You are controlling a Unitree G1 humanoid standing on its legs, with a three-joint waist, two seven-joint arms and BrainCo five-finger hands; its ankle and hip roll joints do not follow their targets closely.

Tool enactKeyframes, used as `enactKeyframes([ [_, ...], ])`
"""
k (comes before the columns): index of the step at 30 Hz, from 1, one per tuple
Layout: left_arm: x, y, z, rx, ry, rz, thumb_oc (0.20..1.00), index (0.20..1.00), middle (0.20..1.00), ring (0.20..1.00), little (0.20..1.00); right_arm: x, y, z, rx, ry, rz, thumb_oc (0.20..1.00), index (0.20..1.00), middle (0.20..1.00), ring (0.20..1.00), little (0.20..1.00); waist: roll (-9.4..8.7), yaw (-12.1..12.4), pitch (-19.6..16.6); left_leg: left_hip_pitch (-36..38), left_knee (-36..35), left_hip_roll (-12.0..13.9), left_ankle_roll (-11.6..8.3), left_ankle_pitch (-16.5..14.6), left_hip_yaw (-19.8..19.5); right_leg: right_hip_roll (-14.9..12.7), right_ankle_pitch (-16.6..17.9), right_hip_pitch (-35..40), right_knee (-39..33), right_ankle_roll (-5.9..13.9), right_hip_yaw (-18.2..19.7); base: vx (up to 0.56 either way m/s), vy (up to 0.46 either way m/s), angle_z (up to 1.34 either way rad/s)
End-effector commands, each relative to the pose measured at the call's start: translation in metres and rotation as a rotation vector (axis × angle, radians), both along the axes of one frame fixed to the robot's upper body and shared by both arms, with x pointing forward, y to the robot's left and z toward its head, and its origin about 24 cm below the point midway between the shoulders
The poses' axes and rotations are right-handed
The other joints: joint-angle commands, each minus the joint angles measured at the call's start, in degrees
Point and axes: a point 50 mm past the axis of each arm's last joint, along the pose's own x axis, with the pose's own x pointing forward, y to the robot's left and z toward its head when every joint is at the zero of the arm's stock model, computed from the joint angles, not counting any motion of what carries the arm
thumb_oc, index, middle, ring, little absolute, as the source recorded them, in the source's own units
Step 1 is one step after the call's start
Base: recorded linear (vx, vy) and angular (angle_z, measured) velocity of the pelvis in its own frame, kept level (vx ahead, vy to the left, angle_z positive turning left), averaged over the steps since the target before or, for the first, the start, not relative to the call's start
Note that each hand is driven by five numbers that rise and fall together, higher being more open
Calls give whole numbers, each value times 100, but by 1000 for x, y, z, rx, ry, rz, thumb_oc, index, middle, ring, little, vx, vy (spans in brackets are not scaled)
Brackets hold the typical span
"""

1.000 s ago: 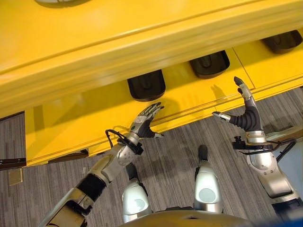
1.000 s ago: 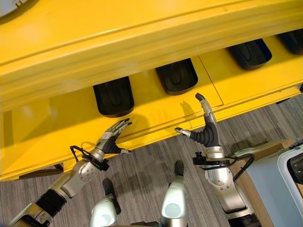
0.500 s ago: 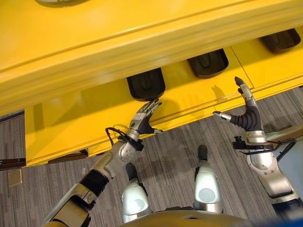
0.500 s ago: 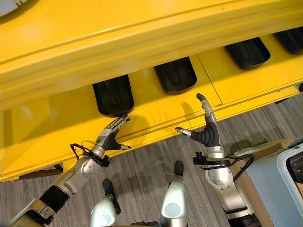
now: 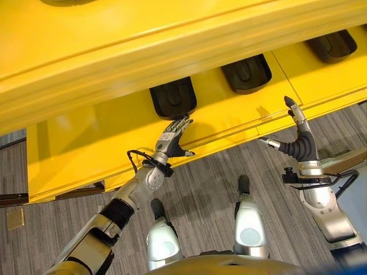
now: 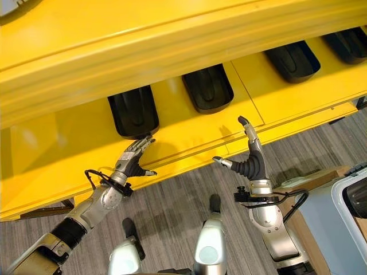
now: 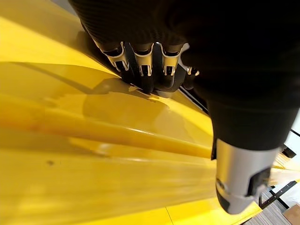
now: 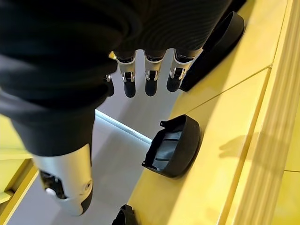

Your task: Move parts from the plastic box to the shelf.

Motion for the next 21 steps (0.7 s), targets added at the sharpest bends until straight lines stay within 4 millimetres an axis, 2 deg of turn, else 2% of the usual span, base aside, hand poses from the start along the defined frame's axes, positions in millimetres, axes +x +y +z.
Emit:
enactKeyframes([
  [1, 5, 11, -16, 56, 87, 73, 1000, 1000, 1000, 1000, 1000, -7, 2, 41, 26, -207, 53, 1000, 1000, 1000, 1000, 1000, 57, -137, 65, -248, 384, -139, 317, -17, 31, -63, -936, -457, 1518, -111, -225, 0, 0, 0],
  [21, 14, 10, -15, 59, 74, 106, 1000, 1000, 1000, 1000, 1000, -9, 2, 40, 26, -202, 56, 1000, 1000, 1000, 1000, 1000, 24, -178, 43, -351, 448, -118, 297, -18, 29, -48, -915, -536, 1523, -121, -190, 0, 0, 0],
])
